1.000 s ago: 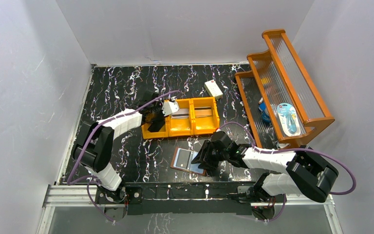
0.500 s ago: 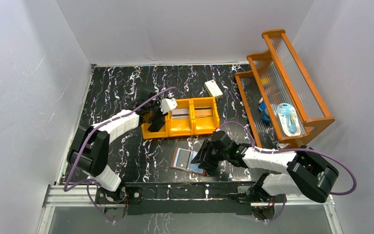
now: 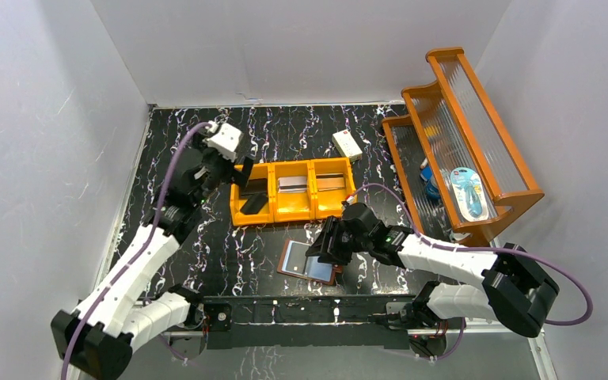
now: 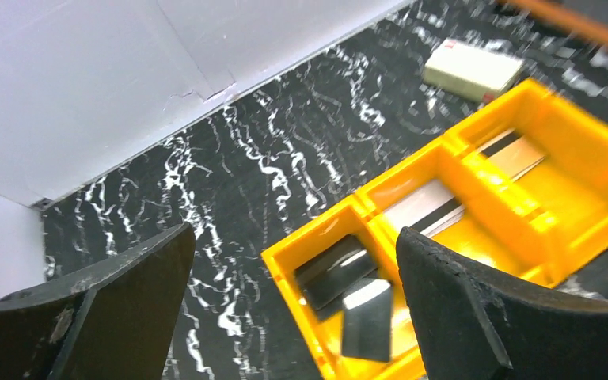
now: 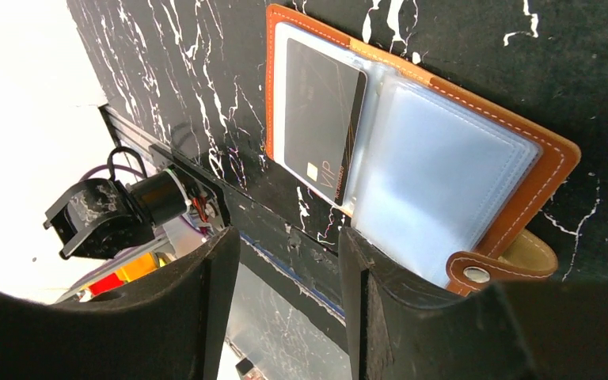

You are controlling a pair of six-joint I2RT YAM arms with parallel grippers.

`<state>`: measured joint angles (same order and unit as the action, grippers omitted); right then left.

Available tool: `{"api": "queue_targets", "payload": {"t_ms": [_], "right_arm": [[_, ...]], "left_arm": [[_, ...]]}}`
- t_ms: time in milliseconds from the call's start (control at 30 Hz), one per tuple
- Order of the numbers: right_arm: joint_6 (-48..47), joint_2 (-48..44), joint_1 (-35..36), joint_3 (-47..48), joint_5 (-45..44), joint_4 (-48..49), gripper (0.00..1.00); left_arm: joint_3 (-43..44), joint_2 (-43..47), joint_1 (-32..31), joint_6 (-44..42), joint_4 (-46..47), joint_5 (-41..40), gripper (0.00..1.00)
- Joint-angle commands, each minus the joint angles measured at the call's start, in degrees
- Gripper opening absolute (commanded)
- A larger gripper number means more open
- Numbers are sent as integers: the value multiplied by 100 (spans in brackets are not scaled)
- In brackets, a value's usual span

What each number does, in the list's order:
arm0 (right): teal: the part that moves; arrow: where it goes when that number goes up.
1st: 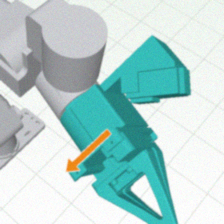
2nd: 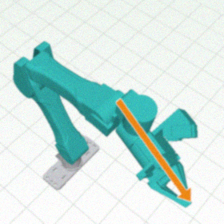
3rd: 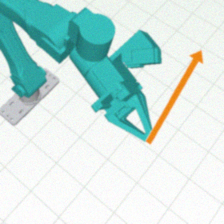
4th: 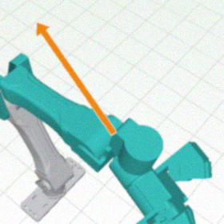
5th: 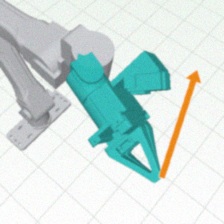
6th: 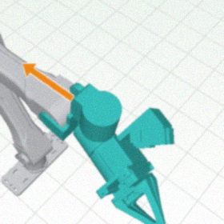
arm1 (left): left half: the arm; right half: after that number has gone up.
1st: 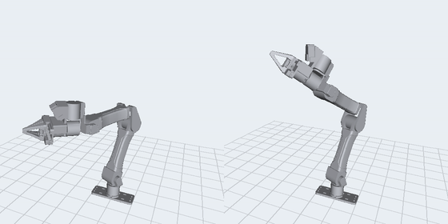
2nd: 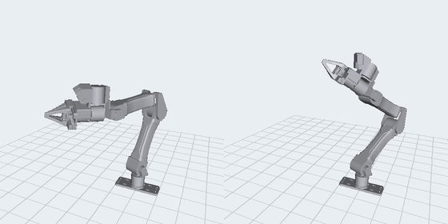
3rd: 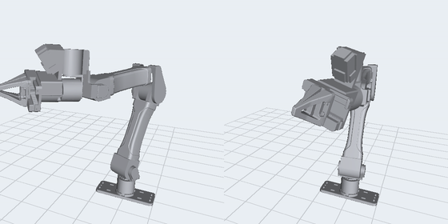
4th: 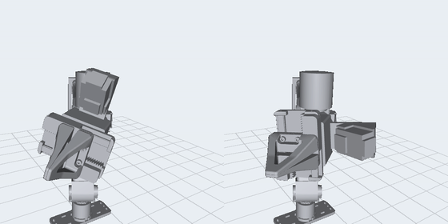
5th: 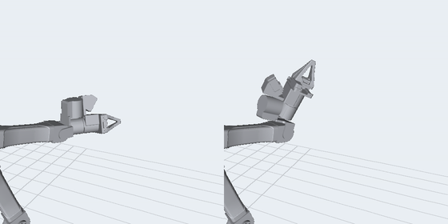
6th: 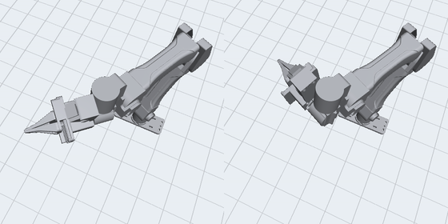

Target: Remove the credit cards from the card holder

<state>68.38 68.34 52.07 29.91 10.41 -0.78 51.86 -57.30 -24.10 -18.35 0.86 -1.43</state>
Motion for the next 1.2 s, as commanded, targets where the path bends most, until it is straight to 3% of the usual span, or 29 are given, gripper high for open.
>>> {"api": "queue_targets", "payload": {"t_ms": [0,133,200,333,433,733,1000,1167], "right_arm": [[-57,-104,-36,172,-138,89,58],[130,-53,-33,39,-171,394,58],[203,5,-31,11,-164,559,58],[347,273,-31,13,-88,766,58],[409,475,-25,57,13,840,57],[529,997,-22,132,233,1085,55],[462,1326,-28,339,263,945,53],[312,1738,-22,574,256,748,53]], "left_arm": [[-14,504,37,1717,-499,175,98],[131,693,37,2908,-1394,712,98],[43,737,37,3247,-1660,1403,98],[-662,698,37,4171,-1569,2757,92],[-1022,624,21,4526,-1564,3150,86],[-1356,387,-479,4705,-1569,3294,78],[-1281,-538,-1729,4854,-1580,2285,74],[-1292,-896,-1878,4913,-1512,2005,74]]}}
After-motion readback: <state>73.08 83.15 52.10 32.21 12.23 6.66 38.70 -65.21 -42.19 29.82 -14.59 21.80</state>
